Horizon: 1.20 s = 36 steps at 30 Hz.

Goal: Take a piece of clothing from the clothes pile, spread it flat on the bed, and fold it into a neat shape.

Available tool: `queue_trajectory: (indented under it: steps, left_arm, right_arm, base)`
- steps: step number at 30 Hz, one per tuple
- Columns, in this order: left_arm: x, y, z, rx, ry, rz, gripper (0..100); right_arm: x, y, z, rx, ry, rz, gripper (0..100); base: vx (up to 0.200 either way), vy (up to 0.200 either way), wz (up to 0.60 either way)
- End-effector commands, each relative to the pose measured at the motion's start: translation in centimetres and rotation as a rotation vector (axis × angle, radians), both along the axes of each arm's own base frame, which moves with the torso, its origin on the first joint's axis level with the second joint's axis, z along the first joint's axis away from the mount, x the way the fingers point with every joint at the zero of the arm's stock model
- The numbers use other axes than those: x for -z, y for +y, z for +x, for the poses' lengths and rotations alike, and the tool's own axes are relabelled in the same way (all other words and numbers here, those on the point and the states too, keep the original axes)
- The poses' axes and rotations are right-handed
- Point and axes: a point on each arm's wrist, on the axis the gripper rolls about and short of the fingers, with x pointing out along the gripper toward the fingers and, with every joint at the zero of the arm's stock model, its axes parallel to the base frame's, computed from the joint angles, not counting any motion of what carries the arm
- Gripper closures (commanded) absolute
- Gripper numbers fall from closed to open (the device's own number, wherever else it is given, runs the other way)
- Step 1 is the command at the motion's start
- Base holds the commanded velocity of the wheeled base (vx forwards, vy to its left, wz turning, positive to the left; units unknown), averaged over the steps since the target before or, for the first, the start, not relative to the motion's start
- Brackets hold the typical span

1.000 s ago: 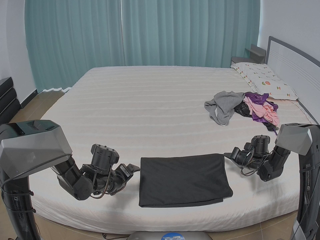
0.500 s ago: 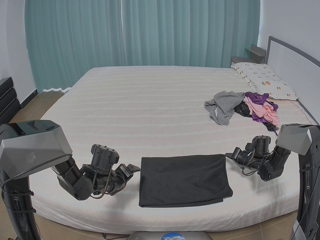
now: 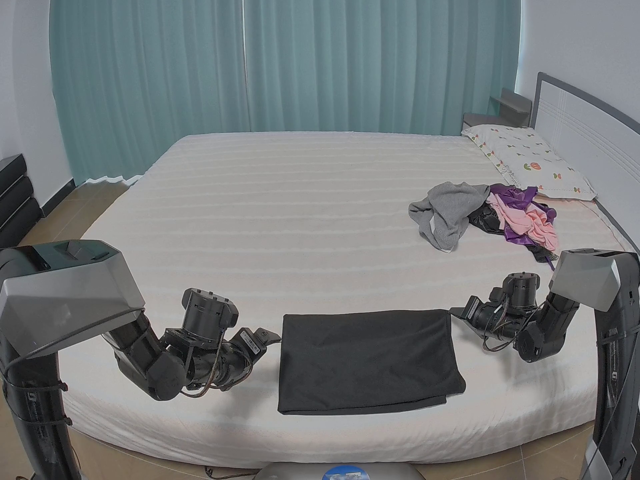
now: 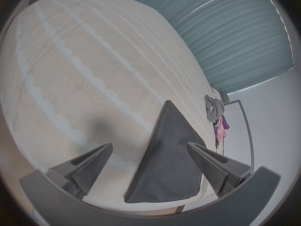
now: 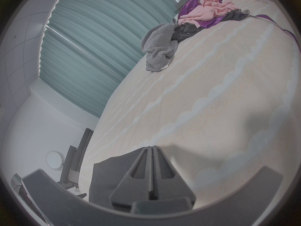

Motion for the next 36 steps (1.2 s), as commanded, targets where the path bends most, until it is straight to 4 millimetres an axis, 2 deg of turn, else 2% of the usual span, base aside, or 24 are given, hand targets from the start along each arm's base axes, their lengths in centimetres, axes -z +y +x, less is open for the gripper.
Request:
queue_trajectory:
  steps: [1, 2, 11, 16, 23, 24, 28, 36]
  left_arm:
    - [0.0, 0.0, 0.0, 0.000, -0.001, 0.000, 0]
    - [0.0, 0.0, 0.0, 0.000, -0.001, 0.000, 0]
    - [0.0, -0.1, 0.2, 0.001, -0.004, -0.003, 0]
    - [0.1, -0.6, 1.3, 0.013, -0.029, -0.001, 0]
    - [1.3, -0.9, 1.8, 0.107, -0.059, 0.079, 0]
    - [2.0, -1.1, 2.3, 0.161, -0.111, 0.111, 0]
    - [2.9, -1.8, 3.3, 0.201, -0.223, 0.108, 0]
    - [3.1, -2.3, 3.1, 0.250, -0.214, 0.082, 0]
  right_arm:
    - [0.1, -0.2, 0.1, 0.005, 0.008, -0.001, 100]
    - [0.1, -0.2, 0.1, 0.005, 0.008, -0.001, 0]
    - [0.0, -0.3, -0.1, 0.008, 0.005, 0.007, 0]
    - [-0.1, 0.1, -0.5, 0.010, 0.023, 0.028, 0]
    - [-0.1, 0.2, -0.6, 0.009, 0.026, 0.029, 0]
    - [-0.1, 0.2, -0.7, 0.009, 0.013, 0.029, 0]
    - [0.0, 0.3, -0.7, 0.007, -0.003, 0.030, 0]
    - [0.0, 0.3, -0.6, 0.008, -0.005, 0.034, 0]
  base:
    - [0.000, 0.000, 0.00]
    - [0.000, 0.000, 0.00]
    - [0.000, 0.000, 0.00]
    - [0.000, 0.000, 0.00]
    - [0.000, 0.000, 0.00]
    - [0.000, 0.000, 0.00]
    - [0.000, 0.000, 0.00]
    - [0.000, 0.000, 0.00]
